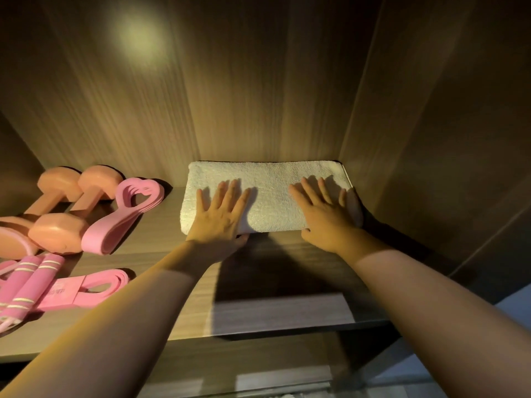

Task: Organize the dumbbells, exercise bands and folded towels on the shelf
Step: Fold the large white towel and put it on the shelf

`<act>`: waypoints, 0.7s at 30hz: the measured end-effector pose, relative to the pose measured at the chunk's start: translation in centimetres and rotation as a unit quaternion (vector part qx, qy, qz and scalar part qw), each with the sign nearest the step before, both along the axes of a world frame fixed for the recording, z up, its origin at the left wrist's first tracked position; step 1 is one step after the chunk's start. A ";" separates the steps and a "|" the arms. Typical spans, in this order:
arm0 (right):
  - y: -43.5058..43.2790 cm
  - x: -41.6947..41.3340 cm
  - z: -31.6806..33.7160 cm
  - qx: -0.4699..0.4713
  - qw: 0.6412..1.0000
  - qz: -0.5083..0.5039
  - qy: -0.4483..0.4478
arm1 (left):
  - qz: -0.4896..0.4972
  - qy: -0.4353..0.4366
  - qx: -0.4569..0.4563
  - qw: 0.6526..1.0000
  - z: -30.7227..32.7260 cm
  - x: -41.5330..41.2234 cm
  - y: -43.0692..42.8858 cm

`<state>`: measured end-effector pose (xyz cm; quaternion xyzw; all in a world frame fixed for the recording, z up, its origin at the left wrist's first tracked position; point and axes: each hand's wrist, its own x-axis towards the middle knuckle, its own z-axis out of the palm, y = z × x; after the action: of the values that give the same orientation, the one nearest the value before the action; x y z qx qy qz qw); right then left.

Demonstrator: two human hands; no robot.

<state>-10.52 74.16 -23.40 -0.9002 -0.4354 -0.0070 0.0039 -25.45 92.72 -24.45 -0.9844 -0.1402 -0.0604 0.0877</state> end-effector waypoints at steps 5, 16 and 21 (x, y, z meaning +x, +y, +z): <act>1.1 0.5 -0.9 -0.005 1.000 -0.021 -0.001 | 0.010 0.021 0.007 1.000 -0.4 1.1 0.0; 0.7 -1.0 0.4 -0.004 0.999 -0.038 0.015 | 0.031 0.061 -0.036 0.997 1.5 0.4 -1.0; -2.0 -5.8 2.9 -0.038 0.998 -0.034 0.043 | 0.062 0.077 -0.056 0.993 4.8 -3.7 -4.4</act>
<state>-16.30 72.15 -20.53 -0.9136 -0.4034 0.0487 -0.0120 -29.13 88.37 -19.70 -0.9789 -0.1968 0.0296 0.0464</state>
